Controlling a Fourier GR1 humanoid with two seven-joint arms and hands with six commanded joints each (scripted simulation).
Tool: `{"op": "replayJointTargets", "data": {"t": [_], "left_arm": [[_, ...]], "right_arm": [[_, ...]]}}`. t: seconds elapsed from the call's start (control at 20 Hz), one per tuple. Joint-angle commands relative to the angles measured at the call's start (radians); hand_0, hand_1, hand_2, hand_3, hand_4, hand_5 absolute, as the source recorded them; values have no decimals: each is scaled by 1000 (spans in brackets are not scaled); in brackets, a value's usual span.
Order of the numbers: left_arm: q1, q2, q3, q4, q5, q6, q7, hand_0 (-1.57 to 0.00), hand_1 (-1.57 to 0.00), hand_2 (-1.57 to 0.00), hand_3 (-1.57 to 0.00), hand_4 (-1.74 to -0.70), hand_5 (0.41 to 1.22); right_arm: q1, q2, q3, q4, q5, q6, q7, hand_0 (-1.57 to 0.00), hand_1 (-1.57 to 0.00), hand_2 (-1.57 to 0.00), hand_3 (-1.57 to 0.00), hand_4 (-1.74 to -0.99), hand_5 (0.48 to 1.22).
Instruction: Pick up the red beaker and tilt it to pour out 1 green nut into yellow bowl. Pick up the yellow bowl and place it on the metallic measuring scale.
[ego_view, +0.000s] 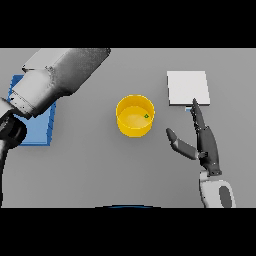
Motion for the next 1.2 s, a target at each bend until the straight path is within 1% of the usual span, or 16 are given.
{"op": "replayJointTargets", "data": {"t": [0.0, 0.05, 0.1, 0.15, 0.25, 0.3, 0.35, 0.4, 0.45, 0.55, 0.7, 0.75, 0.85, 0.95, 1.1, 1.15], "left_arm": [[-29, 10, 50, 39, 29, -2, 18, -1571, -1571, -1571, -1571, -1722, 1221], [-54, 15, 104, 82, 62, -23, 49, -1571, -1571, -1571, -1571, -1725, 1221], [-70, 30, 170, 116, 112, -45, 68, -1571, -1571, -1571, -1571, -1728, 1221], [-78, 51, 265, 164, 186, -75, 114, -1571, -1571, -1571, -1523, -1731, 1221], [-82, 113, 430, 230, 321, -96, 168, -1571, -1571, -1571, -1509, -1735, 1221], [-75, 141, 513, 267, 393, -96, 187, -1571, -1571, -1571, -1507, -1736, 1221], [-57, 181, 586, 299, 461, -91, 177, -1571, -1571, -1571, -1520, -1737, 1221], [-38, 207, 637, 319, 509, -80, 189, -1571, -1571, -1571, -1530, -1738, 1221], [-14, 230, 697, 338, 566, -64, 217, -1571, -1571, -1571, -1538, -1738, 1221], [68, 272, 774, 353, 651, -10, 239, -1571, -1571, -1571, -1550, -1739, 1221], [191, 281, 830, 349, 725, 97, 359, -1571, -1571, -1571, -1560, -1740, 1221], [233, 280, 868, 338, 772, 139, 370, -1571, -1571, -1571, -1562, -1740, 1221], [296, 290, 925, 326, 840, 184, 429, -1571, -1571, -1571, -1566, -1741, 1221], [366, 281, 966, 295, 897, 219, 486, -1571, -1571, -1571, -1567, -1741, 1221], [519, 259, 1001, 194, 975, 253, 495, -1571, -1571, -1571, -1569, -1741, 1221], [580, 252, 1006, 139, 997, 263, 508, -1571, -1571, -1571, -1570, -1741, 1221]], "right_arm": [[-8, -2, -2, 8, -7, 7, 7, 1, 1, 1, 1, -1117, 554], [-11, 0, -3, 8, -22, 18, 3, 1, 1, 1, 1, -1105, 559], [-13, -3, -1, 14, -12, 15, -7, 1, 1, 1, 1, -1104, 563], [-19, -7, 0, 18, -12, 17, -11, 1, 1, 1, 1, -1102, 572], [-12, -21, -9, 6, -27, 27, -15, 1, 1, 1, 1, -1105, 578], [-13, -14, -4, 9, -23, 24, -12, 1, 1, 1, 1, -1114, 578], [-14, -9, 0, 20, -23, 26, -18, 1, 1, 1, 1, -1116, 582], [-24, -14, 5, 18, -7, 20, -19, 1, 1, 1, 1, -1121, 588], [-24, -16, 7, 13, -6, 21, -20, 1, 1, 1, 1, -1118, 595], [-44, -29, 4, 14, 1, 22, 9, 1, 1, 1, 1, -1127, 606], [-35, -30, 14, 30, 12, 27, -4, 1, 1, 1, 1, -1138, 626], [-35, -32, 10, 29, 8, 26, -3, 1, 1, 1, 1, -1142, 628], [-35, -41, 8, 29, -1, 39, -14, 1, 1, 1, 1, -1133, 640], [-31, -42, 7, 32, -10, 46, -19, 1, 1, 1, 1, -1133, 655], [-26, -42, 6, 30, -21, 53, -29, 1, 1, 1, 1, -1131, 669], [-23, -41, 12, 29, -5, 44, -32, 1, 1, 1, 1, -1141, 673]]}}
